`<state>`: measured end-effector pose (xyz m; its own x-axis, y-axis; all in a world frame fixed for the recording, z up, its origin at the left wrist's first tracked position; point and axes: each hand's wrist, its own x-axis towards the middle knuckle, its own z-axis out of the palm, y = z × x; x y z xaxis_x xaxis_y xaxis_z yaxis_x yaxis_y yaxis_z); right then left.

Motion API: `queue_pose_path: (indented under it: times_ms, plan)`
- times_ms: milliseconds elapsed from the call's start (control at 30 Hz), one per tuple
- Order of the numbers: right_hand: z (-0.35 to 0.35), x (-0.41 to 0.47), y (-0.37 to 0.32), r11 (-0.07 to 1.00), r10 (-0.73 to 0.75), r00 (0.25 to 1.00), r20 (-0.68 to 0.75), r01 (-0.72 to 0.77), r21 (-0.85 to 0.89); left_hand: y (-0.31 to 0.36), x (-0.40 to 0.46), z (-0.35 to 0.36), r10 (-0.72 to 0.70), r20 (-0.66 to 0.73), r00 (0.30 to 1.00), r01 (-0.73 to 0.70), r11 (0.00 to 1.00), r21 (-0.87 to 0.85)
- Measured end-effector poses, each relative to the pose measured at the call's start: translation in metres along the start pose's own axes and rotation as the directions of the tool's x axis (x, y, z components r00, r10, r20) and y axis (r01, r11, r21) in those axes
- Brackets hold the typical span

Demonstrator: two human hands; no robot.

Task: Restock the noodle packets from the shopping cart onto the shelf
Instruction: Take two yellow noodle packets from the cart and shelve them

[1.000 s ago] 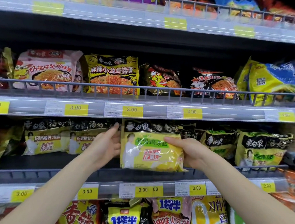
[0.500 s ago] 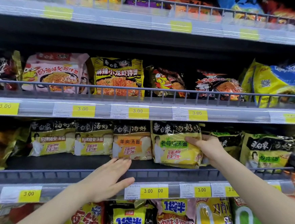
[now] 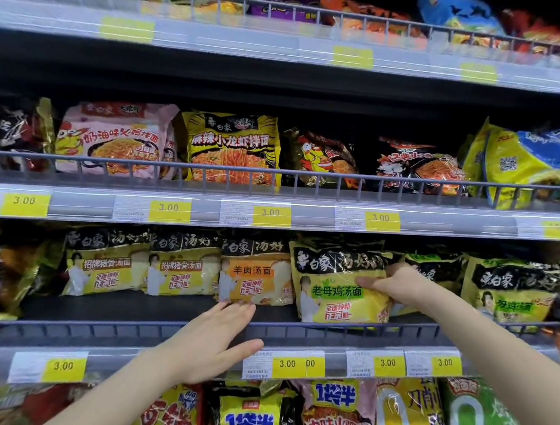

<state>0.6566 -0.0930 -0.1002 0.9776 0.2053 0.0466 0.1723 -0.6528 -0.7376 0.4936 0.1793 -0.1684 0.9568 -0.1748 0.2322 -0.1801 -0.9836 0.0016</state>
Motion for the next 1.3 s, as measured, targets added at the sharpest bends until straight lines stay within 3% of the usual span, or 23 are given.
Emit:
queue_pose_path:
  times_ms: [67, 167, 400, 467, 567, 633, 733, 833, 1067, 1300]
  plan:
    - [-0.005, 0.000, 0.002, 0.990, 0.027, 0.999, 0.029, -0.022, -0.141, 0.001, 0.000, -0.001, -0.008, 0.000, 1.000, 0.008, 1.000, -0.004]
    - [-0.005, 0.001, 0.008, 0.956, 0.015, 0.999, -0.048, -0.028, -0.291, 0.000, -0.001, -0.001, -0.014, 0.003, 1.000, 0.014, 1.000, 0.001]
    - [0.018, -0.016, 0.012, 0.929, -0.131, 0.942, -0.308, 0.008, -0.370, 0.000, -0.001, 0.000, 0.000, -0.014, 1.000, 0.001, 1.000, 0.024]
    - [0.022, -0.027, 0.011, 0.878, -0.182, 0.922, -0.341, -0.004, -0.479, -0.001, -0.001, 0.000, 0.015, -0.015, 1.000, -0.015, 0.999, 0.047]
    - [0.025, -0.042, 0.012, 0.691, -0.298, 0.877, -0.378, -0.075, -0.719, -0.002, -0.001, 0.004, 0.036, 0.000, 0.999, -0.036, 0.994, 0.102]
    - [0.025, -0.047, 0.017, 0.548, -0.404, 0.853, -0.331, -0.063, -0.834, -0.001, -0.001, 0.004, 0.031, 0.017, 0.999, -0.033, 0.991, 0.129]
    - [0.024, -0.051, 0.022, 0.503, -0.563, 0.795, -0.225, 0.113, -0.857, 0.001, 0.001, 0.002, -0.008, 0.060, 0.998, -0.003, 0.984, 0.179]
    - [0.028, -0.067, 0.003, 0.400, -0.547, 0.835, -0.053, 0.204, -0.894, 0.004, 0.002, -0.005, -0.040, 0.094, 0.995, 0.018, 0.975, 0.220]
    - [0.060, -0.084, -0.044, 0.433, -0.570, 0.796, 0.203, 0.501, -0.749, -0.006, -0.012, -0.033, -0.142, 0.104, 0.984, 0.110, 0.957, 0.267]
    - [0.098, -0.088, -0.097, 0.386, -0.663, 0.669, 0.335, 0.689, -0.614, -0.037, -0.070, -0.074, -0.339, 0.060, 0.939, 0.311, 0.911, 0.271]
